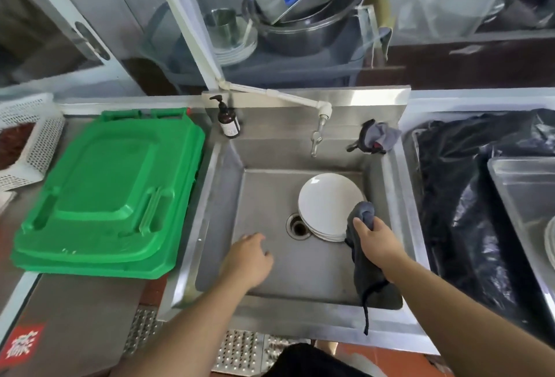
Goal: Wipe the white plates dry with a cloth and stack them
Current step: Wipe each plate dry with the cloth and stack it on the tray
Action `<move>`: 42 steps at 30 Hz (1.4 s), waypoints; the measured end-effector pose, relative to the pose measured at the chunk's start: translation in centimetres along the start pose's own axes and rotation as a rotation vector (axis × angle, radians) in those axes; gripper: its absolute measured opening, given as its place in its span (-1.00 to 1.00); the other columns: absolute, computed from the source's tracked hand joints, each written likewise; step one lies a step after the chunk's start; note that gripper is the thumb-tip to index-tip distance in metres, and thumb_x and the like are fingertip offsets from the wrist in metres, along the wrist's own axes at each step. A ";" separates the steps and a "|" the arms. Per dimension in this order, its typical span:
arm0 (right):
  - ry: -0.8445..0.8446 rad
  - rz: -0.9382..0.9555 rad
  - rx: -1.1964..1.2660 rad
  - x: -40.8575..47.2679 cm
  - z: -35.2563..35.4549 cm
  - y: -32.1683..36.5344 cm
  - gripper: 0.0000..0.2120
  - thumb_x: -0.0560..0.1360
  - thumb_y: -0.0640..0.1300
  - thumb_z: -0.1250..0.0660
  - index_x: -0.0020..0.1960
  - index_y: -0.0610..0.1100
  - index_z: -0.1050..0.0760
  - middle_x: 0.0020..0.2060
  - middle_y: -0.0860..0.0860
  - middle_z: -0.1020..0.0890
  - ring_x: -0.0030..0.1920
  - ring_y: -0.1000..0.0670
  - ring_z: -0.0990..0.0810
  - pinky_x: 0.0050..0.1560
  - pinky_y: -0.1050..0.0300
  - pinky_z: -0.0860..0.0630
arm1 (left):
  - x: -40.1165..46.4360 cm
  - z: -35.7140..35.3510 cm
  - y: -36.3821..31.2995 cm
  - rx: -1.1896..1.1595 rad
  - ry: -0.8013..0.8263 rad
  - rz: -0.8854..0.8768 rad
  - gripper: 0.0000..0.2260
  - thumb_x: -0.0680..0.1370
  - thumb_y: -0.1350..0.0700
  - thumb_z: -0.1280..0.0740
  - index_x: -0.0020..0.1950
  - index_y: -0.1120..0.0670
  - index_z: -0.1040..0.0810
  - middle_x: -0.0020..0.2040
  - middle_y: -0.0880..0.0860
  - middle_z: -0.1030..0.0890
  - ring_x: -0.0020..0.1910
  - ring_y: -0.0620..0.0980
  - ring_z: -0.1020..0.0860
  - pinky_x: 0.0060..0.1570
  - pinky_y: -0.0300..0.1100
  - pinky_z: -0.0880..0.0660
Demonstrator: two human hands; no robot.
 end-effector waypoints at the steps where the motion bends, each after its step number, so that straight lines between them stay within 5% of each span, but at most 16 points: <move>1: 0.001 -0.020 -0.003 0.8 0.0 -0.4 -0.59 0.69 0.18 -0.18 0.23 -0.16 -0.48 0.09 -0.14 -0.63 0.14 -0.23 -0.58 0.15 -0.05 -0.48 | 0.9 -0.6 -0.1 -0.002 0.025 0.012 -0.55 0.62 -0.05 -0.29 0.52 -0.04 -0.48 0.49 0.07 -0.49 0.38 0.17 -0.54 0.37 0.05 -0.51; 5: -0.003 -0.113 0.038 3.4 -0.3 -2.2 -0.59 0.69 0.18 -0.18 0.19 -0.17 -0.50 0.04 -0.15 -0.64 0.06 -0.20 -0.58 0.09 -0.04 -0.48 | 3.8 -2.8 -0.3 0.016 0.131 0.038 -0.53 0.62 -0.07 -0.28 0.54 -0.03 -0.46 0.49 0.08 -0.49 0.39 0.16 -0.54 0.40 0.02 -0.48; 14: -0.087 -0.327 0.131 8.5 -2.0 -6.0 -0.45 0.69 0.22 -0.16 0.48 -0.16 -0.40 0.14 -0.09 -0.53 0.05 -0.10 -0.44 0.08 -0.01 -0.37 | 13.4 -5.9 -2.7 -0.007 0.229 -0.036 -0.58 0.65 -0.02 -0.26 0.51 -0.01 -0.50 0.43 0.05 -0.58 0.32 0.13 -0.59 0.29 -0.03 -0.54; 16: -0.111 -0.352 0.171 9.8 -2.8 -6.8 -0.48 0.69 0.23 -0.16 0.43 -0.14 -0.43 0.11 -0.08 -0.54 0.01 -0.10 -0.48 0.07 -0.03 -0.39 | 15.9 -7.0 -3.1 -0.030 0.238 -0.050 -0.72 0.64 0.01 -0.25 0.29 0.04 -0.60 0.27 0.10 -0.66 0.12 0.14 -0.63 -0.03 -0.08 -0.57; 19: -0.136 -0.399 0.250 11.8 -4.5 -8.2 -0.53 0.67 0.25 -0.18 0.38 -0.08 -0.45 0.09 -0.06 -0.55 -0.03 -0.08 -0.50 0.08 -0.03 -0.42 | 19.1 -8.9 -3.2 -0.078 0.247 -0.013 -0.83 0.62 0.04 -0.26 -0.15 0.05 -0.44 -0.12 0.12 -0.62 -0.24 0.07 -0.47 -0.36 -0.15 -0.28; 21: -0.153 -0.415 0.262 13.0 -5.7 -9.1 -0.55 0.67 0.25 -0.19 0.37 -0.04 -0.44 0.04 -0.02 -0.53 -0.05 -0.05 -0.50 0.07 -0.03 -0.42 | 20.8 -10.5 -3.0 -0.141 0.260 0.013 -0.80 0.62 0.04 -0.28 -0.20 -0.02 -0.38 -0.28 0.03 -0.47 -0.27 0.10 -0.40 -0.31 -0.15 -0.31; 24: -0.197 -0.401 0.277 14.5 -7.2 -10.6 -0.67 0.65 0.27 -0.21 0.18 0.02 -0.41 0.00 0.02 -0.59 -0.07 0.01 -0.54 0.08 -0.05 -0.46 | 23.0 -13.0 -2.5 -0.224 0.272 0.066 -0.85 0.62 0.06 -0.31 -0.15 -0.03 -0.49 -0.21 0.03 -0.54 -0.19 0.15 -0.52 -0.16 -0.08 -0.52; 28: -0.262 -0.406 0.313 15.8 -8.5 -12.3 -0.64 0.64 0.28 -0.22 0.14 -0.02 -0.45 -0.07 0.04 -0.59 -0.04 -0.01 -0.58 -0.03 0.00 -0.48 | 26.0 -15.7 -2.3 -0.279 0.229 0.119 -0.65 0.62 0.05 -0.35 -0.33 -0.04 -0.33 -0.22 0.00 -0.47 -0.15 0.11 -0.43 -0.13 -0.12 -0.38; 32: -0.289 -0.407 0.374 17.1 -9.3 -12.8 -0.67 0.64 0.27 -0.23 0.19 0.03 -0.43 -0.04 0.10 -0.59 -0.05 0.11 -0.55 0.01 0.02 -0.48 | 28.7 -17.0 -3.8 -0.341 0.184 0.149 -0.78 0.61 0.00 -0.39 -0.19 -0.03 -0.44 -0.24 -0.08 -0.50 -0.10 0.11 -0.51 -0.08 -0.14 -0.42; 35: -0.310 -0.371 0.382 17.9 -9.3 -13.0 -0.72 0.64 0.26 -0.24 0.19 0.09 -0.40 -0.04 0.18 -0.56 -0.05 0.16 -0.53 0.05 0.00 -0.47 | 30.8 -17.6 -5.1 -0.326 0.164 0.126 -0.83 0.59 0.01 -0.39 -0.07 0.11 -0.61 -0.13 0.08 -0.67 -0.04 0.21 -0.64 -0.07 -0.05 -0.55; 40: -0.376 -0.329 0.482 18.6 -9.1 -13.3 -0.73 0.62 0.26 -0.26 0.22 0.15 -0.44 -0.02 0.27 -0.57 -0.02 0.20 -0.55 0.06 0.08 -0.48 | 33.4 -19.5 -5.3 -0.385 0.143 0.257 -0.60 0.54 0.00 -0.42 0.22 0.28 -0.58 0.12 0.24 -0.69 0.08 0.30 -0.66 -0.15 -0.10 -0.45; 42: -0.379 -0.323 0.521 18.7 -9.3 -13.5 -0.85 0.62 0.26 -0.27 0.08 0.22 -0.46 -0.03 0.30 -0.58 -0.02 0.21 -0.56 0.06 0.11 -0.48 | 33.9 -19.9 -5.3 -0.396 0.116 0.298 -0.61 0.53 0.02 -0.42 0.24 0.27 -0.56 0.14 0.22 -0.69 0.07 0.28 -0.66 -0.14 -0.08 -0.46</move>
Point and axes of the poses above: each hand's wrist, its own x-axis towards the middle knuckle, its own z-axis out of the back of the hand, y = z × x, the point moved 7 cm from there along x, towards the middle knuckle
